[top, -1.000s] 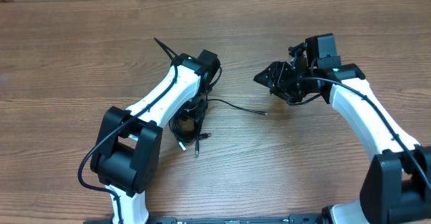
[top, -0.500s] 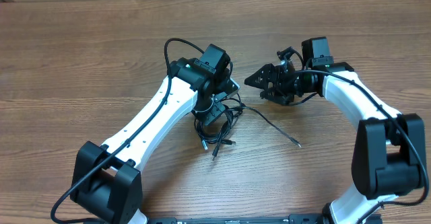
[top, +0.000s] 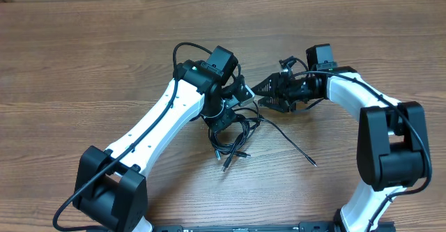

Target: Untangle cables

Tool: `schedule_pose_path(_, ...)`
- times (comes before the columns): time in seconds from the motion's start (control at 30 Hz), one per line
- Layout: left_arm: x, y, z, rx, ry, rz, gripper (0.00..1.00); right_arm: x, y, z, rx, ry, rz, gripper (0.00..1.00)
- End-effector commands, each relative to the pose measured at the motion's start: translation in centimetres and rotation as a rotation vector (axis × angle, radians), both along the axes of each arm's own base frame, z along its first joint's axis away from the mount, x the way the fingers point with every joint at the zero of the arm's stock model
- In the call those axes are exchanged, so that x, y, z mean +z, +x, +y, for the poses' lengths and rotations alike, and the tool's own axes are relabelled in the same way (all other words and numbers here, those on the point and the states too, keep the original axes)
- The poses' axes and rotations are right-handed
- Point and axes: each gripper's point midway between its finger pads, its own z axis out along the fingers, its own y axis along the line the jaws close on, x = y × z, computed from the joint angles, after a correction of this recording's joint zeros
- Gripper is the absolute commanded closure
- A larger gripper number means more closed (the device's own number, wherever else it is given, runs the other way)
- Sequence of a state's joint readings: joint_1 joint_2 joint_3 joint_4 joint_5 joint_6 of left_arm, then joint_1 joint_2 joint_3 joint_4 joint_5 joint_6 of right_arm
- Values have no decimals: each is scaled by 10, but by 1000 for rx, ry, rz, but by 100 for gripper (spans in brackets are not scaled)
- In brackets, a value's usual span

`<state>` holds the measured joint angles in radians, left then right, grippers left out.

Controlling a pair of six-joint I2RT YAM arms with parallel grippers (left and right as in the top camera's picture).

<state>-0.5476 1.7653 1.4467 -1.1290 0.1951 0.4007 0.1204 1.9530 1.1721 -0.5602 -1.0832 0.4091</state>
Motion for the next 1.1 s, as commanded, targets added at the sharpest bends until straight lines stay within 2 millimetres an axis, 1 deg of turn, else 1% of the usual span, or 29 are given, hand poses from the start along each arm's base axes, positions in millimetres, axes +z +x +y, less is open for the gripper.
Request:
schedule_pose_path(0.0,6,-2,-4,-26,-38,-3,96,-2,-5,3,-15,19,71,53)
schedule_pose_path(0.1,6,0,-5,-26,-42,-9,96,-11,-8,0,-43,-16,120,60)
schedule_pose_path(0.23,6,0,-5,-26,-43,-10,96,-21,-14,-2,-69,-35,176,60)
schedule_pose_path(0.43,6,0,-7,-27,-50,-8,96,-21,-15,0,-63,-34,174,62)
schedule_pose_path(0.6,6,0,-7,-27,-50,-8,96,-20,-22,10,-46,-33,202,62)
schedule_pose_path(0.67,6,0,-7,-27,-50,-8,96,-20,-23,15,-44,-34,221,60)
schedule_pose_path(0.8,6,0,-6,-27,-50,-8,96,-18,-23,27,-24,-28,196,59)
schedule_pose_path(0.83,6,0,-7,-27,-50,-8,96,-18,-23,29,-20,-26,187,61)
schedule_pose_path(0.87,6,0,-6,-27,-49,-7,96,-18,-22,30,-17,-27,177,67)
schedule_pose_path(0.9,6,-1,-6,-27,-48,-6,96,-18,-21,31,-18,-31,166,76)
schedule_pose_path(1.0,6,-1,-6,-26,-47,-5,96,-26,-13,25,-48,-83,137,96)
schedule_pose_path(1.07,6,-1,-6,-22,-47,-4,96,-33,-7,17,-79,-127,127,96)
